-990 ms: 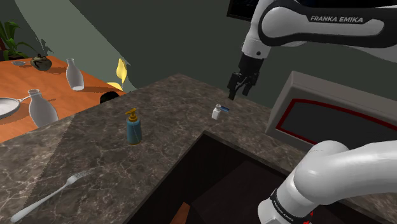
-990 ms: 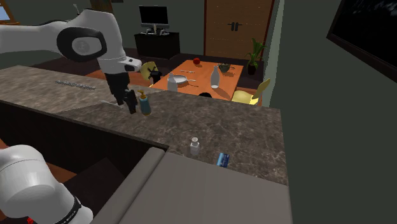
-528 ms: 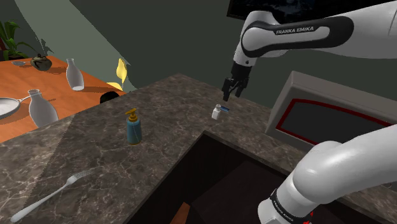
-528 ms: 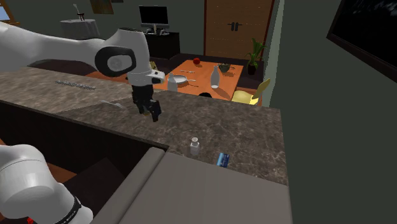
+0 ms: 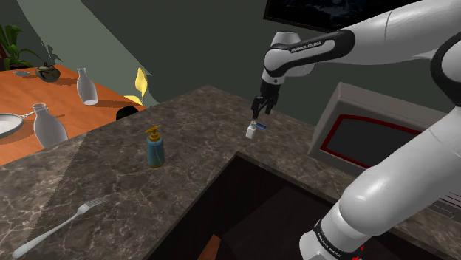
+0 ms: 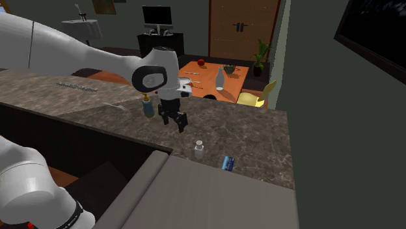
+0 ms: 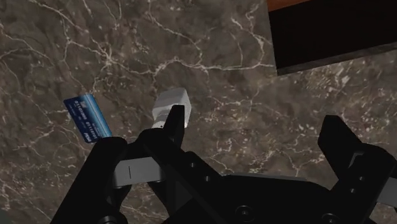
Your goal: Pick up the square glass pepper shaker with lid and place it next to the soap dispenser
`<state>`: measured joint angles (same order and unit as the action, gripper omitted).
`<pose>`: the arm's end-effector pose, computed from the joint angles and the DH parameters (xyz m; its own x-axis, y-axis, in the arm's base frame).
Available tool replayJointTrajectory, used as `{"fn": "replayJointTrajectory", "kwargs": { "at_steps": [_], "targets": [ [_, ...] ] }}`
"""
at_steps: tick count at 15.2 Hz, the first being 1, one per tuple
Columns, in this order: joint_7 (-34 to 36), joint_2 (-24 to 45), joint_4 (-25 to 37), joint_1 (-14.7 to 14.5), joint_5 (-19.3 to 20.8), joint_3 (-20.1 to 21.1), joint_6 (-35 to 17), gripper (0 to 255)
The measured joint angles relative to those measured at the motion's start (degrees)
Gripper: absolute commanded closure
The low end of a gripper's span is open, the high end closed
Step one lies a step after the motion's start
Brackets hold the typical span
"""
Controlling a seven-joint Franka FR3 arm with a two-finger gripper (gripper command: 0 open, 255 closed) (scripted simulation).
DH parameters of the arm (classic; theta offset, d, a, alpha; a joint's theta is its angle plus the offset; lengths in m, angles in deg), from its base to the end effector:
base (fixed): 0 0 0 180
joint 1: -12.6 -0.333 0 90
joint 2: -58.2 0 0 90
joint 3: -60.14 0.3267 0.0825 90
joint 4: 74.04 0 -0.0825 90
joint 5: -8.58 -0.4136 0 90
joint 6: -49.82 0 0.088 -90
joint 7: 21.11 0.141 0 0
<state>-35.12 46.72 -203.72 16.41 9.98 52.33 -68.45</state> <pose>0.4967 -0.1048 0.4050 0.9984 0.0560 0.0010 0.0560 -0.9984 -0.0055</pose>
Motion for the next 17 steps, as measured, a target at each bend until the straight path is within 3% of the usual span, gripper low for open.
{"fn": "replayJointTrajectory", "kwargs": {
  "at_steps": [10, 17],
  "targets": [
    [-9.50, 21.44, 15.01, 2.66, -3.23, -3.01, -6.26, 0],
    [-10.53, 25.15, 14.06, 3.05, -4.10, -2.89, -10.84, 0]
  ]
}}
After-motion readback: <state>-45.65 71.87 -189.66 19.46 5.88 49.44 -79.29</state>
